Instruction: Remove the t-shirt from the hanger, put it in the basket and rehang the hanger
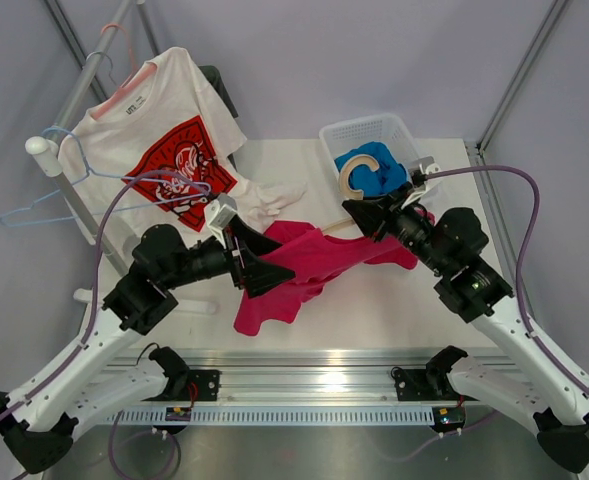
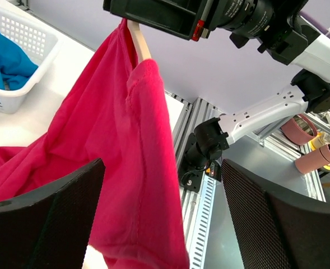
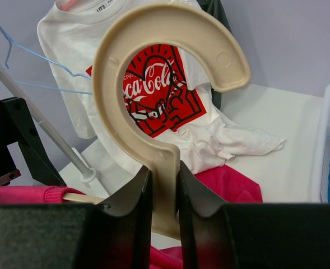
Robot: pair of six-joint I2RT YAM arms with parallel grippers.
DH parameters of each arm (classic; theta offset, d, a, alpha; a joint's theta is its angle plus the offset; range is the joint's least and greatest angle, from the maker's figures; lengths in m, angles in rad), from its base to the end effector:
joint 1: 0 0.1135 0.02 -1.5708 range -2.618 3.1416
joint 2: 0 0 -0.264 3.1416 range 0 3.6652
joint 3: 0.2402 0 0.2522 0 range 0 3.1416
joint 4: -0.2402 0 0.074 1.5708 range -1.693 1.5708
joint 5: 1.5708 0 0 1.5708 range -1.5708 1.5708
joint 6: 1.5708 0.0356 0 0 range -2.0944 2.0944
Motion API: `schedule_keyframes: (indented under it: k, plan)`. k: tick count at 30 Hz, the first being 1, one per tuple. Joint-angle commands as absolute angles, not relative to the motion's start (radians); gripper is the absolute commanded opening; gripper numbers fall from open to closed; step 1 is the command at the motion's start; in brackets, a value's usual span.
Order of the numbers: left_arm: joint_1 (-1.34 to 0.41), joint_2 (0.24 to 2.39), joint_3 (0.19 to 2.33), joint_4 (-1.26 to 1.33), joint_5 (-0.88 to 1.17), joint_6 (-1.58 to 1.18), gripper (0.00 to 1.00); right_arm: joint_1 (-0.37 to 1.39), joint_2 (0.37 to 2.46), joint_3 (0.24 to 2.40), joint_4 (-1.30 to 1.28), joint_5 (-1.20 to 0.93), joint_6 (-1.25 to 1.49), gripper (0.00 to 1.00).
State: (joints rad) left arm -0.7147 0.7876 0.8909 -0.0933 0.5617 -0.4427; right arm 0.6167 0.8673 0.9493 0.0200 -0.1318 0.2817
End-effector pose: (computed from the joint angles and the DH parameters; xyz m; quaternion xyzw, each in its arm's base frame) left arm 0.1200 -0.1292 0.3866 0.2868 0.6430 -0.5367 0.4650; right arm 0.1581 0.1178 0.4058 -0.1597 0.6512 0.3614 0.6480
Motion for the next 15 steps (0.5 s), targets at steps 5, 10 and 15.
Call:
schedule_keyframes:
  k: [5,10,15]
  plan:
    - [-0.721,0.746,0.940,-0.190,0.552,-0.390,0.74,0.614,0.830,1.043,-0.041,-0.014,0.278,0.00]
    - [-0.721,0.730,0.959,-0.276,0.476,-0.356,0.23,0.612,0.839,1.101,-0.110,0.047,0.241,0.00]
    - [-0.721,0.730,0.982,-0.346,0.407,-0.347,0.00,0.612,0.854,1.153,-0.190,0.217,0.218,0.00]
